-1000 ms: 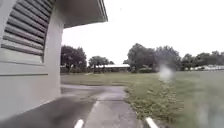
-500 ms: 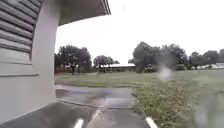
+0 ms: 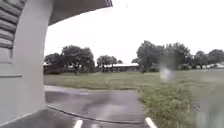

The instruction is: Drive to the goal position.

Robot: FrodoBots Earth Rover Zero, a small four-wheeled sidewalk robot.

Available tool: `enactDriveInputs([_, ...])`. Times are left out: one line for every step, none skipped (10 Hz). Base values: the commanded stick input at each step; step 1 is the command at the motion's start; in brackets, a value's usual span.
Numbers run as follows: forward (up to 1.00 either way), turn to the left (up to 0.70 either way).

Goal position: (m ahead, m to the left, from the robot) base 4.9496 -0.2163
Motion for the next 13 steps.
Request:
enactDriveInputs([0.85,0.34])
enactDriveInputs([0.85,0.34])
enactDriveInputs([0.85,0.34])
enactDriveInputs([0.85,0.34])
enactDriveInputs([0.85,0.34])
enactDriveInputs([0.85,0.34])
enactDriveInputs([0.85,0.34])
enactDriveInputs([0.85,0.34])
enactDriveInputs([0.85,0.34])
enactDriveInputs([0.85,0.34])
enactDriveInputs([0.85,0.34])
enactDriveInputs([0.85,0.34])
enactDriveInputs([0.85,0.34])
